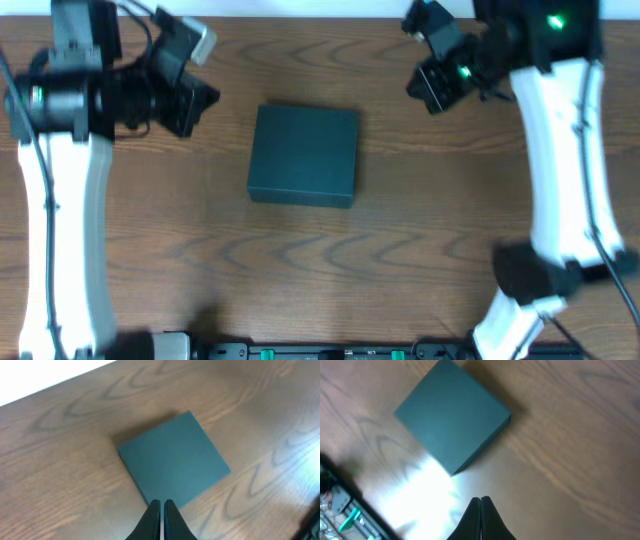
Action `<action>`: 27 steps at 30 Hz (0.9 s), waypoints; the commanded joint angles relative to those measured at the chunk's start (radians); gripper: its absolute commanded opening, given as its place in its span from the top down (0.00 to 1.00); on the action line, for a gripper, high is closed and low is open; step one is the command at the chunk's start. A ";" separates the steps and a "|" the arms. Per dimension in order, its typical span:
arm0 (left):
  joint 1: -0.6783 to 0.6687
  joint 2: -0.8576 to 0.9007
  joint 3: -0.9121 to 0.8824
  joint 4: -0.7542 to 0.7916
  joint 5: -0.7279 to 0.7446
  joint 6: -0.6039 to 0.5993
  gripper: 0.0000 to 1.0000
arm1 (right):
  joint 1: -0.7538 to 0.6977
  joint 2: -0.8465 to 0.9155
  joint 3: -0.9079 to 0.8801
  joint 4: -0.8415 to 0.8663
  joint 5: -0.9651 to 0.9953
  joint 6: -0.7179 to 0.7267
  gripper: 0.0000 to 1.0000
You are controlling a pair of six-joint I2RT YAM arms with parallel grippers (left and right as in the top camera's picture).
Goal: Pack container
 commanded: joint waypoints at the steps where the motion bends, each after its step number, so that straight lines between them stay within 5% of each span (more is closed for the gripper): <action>1: 0.003 -0.117 -0.162 0.028 0.008 0.010 0.94 | -0.023 -0.202 -0.211 0.045 -0.014 0.003 0.98; 8: 0.003 -0.368 -0.489 -0.026 0.055 -0.016 0.94 | -0.012 -0.762 -0.822 0.248 -0.038 0.003 0.98; 13: 0.003 -0.501 -0.618 -0.062 0.055 -0.066 0.94 | -0.012 -1.139 -1.066 0.270 -0.038 0.054 0.98; 14: 0.003 -0.518 -0.620 -0.060 0.055 -0.082 0.94 | -0.012 -1.191 -1.088 0.270 -0.037 0.069 0.90; 15: 0.003 -0.538 -0.619 -0.048 0.055 -0.113 0.89 | -0.012 -1.250 -1.106 0.271 -0.034 0.084 0.57; 16: 0.003 -0.550 -0.619 -0.037 0.055 -0.135 0.62 | -0.012 -1.282 -1.112 0.271 -0.031 0.091 0.14; 17: 0.003 -0.555 -0.619 -0.029 0.055 -0.146 0.05 | -0.012 -1.304 -1.113 0.274 -0.031 0.093 0.01; 27: 0.003 -0.557 -0.619 -0.024 0.053 -0.177 0.05 | -0.012 -1.357 -1.114 0.221 -0.031 0.101 0.01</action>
